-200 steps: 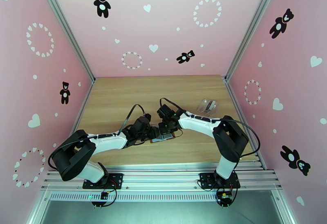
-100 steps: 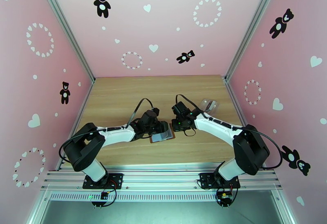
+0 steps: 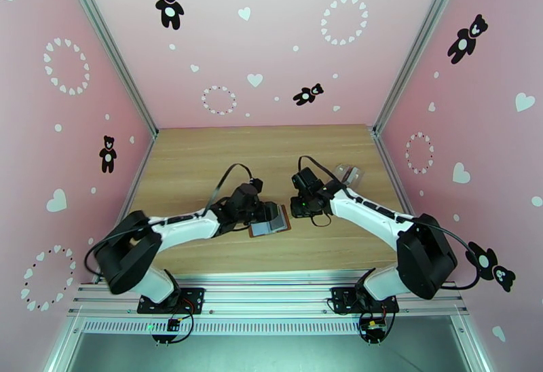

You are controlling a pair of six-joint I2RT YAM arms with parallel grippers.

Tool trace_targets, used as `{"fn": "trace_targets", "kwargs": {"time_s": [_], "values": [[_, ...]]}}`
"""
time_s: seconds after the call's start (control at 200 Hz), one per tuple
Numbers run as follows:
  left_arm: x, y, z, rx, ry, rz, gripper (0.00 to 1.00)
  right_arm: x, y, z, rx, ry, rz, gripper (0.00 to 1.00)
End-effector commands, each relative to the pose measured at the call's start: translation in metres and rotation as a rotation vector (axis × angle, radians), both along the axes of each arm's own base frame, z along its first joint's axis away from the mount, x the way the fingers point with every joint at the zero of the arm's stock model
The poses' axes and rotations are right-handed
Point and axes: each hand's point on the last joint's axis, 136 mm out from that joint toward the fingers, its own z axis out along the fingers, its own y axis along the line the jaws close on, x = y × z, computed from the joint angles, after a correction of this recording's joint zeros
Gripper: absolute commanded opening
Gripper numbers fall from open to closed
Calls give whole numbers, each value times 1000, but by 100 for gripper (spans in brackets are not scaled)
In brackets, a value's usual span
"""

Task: Put the credit cards into the card holder

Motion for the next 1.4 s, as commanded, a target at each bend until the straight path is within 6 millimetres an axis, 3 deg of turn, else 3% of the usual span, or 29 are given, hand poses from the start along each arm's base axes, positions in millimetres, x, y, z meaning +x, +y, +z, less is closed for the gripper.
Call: {"fn": "trace_targets", "kwargs": {"time_s": [0.0, 0.185, 0.295, 0.656, 0.946, 1.391], "values": [[-15, 31, -12, 95, 4, 48, 51, 10, -9, 13, -28, -28, -21, 27], [-32, 67, -21, 125, 4, 121, 53, 28, -16, 22, -76, -52, -42, 34], [-39, 77, -24, 138, 12, 139, 54, 39, -25, 28, -102, -63, -67, 37], [-42, 82, -37, 164, 37, 143, 54, 114, -137, 63, -321, -85, -340, 54], [-41, 80, -43, 176, 45, 135, 54, 150, -209, 42, -412, -5, -518, 56], [-39, 75, -49, 187, 59, 124, 54, 165, -231, 2, -449, 99, -543, 57]]}}
